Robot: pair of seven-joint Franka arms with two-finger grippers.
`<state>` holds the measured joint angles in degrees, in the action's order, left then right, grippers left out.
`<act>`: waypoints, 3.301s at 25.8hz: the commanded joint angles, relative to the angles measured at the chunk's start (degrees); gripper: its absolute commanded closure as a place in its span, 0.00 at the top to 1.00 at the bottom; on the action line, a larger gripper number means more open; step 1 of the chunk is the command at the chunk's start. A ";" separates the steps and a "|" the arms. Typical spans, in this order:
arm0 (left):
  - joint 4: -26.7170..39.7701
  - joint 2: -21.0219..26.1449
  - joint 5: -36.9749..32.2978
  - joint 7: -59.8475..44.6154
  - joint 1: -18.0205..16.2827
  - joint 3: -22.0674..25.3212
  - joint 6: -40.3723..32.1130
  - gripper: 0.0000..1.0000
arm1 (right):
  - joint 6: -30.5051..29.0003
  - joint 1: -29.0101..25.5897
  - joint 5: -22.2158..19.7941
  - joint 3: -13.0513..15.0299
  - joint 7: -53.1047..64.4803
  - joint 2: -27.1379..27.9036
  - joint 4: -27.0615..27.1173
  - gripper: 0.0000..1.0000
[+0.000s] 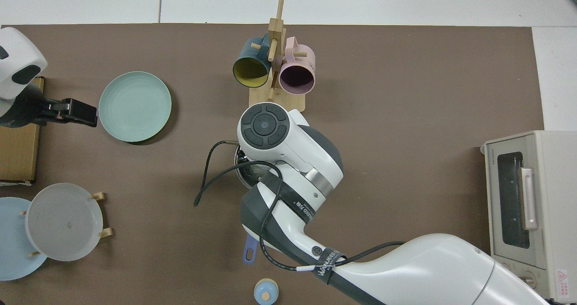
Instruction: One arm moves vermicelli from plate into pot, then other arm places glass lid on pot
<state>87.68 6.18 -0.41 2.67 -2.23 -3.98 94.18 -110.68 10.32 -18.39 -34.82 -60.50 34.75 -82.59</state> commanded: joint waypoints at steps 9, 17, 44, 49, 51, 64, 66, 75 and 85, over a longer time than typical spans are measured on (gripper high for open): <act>1.97 -1.61 -0.38 0.31 -0.23 -0.06 0.22 1.00 | -3.23 0.14 -2.96 -0.42 -1.90 1.90 0.77 0.00; 1.97 -1.61 -0.38 0.31 -0.23 -0.06 0.30 1.00 | -3.14 -0.57 -3.67 -0.42 -1.37 1.81 0.33 0.00; 1.97 -1.61 -0.38 0.31 -0.23 -0.06 0.22 1.00 | 12.76 -8.03 2.65 -3.95 13.54 -6.53 9.73 1.00; 1.97 -1.61 -0.38 0.31 -0.23 -0.06 0.22 1.00 | 13.91 -7.51 11.78 8.87 27.07 -12.51 9.30 1.00; 1.97 -1.61 -0.38 0.31 -0.23 -0.06 0.22 1.00 | 13.91 -7.42 15.74 14.14 34.45 -14.26 9.03 1.00; 1.97 -1.61 -0.38 0.31 -0.23 -0.06 0.22 1.00 | 18.39 -6.81 17.25 32.18 55.05 -22.00 4.12 1.00; 1.97 -1.61 -0.38 0.31 -0.23 -0.06 0.22 1.00 | 18.74 -6.81 17.25 33.23 56.63 -23.93 2.88 1.00; 1.97 -1.61 -0.38 0.31 -0.23 -0.06 0.22 1.00 | 22.17 -5.14 17.08 38.51 57.25 -28.59 2.00 1.00; 1.97 -1.69 -0.38 0.31 -0.23 -0.06 0.22 1.00 | 17.61 -6.11 17.16 43.07 64.45 -38.35 -10.21 1.00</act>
<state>87.69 6.16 -0.41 2.68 -2.24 -3.98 94.18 -88.82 4.52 -2.52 5.53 -0.68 1.45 -85.01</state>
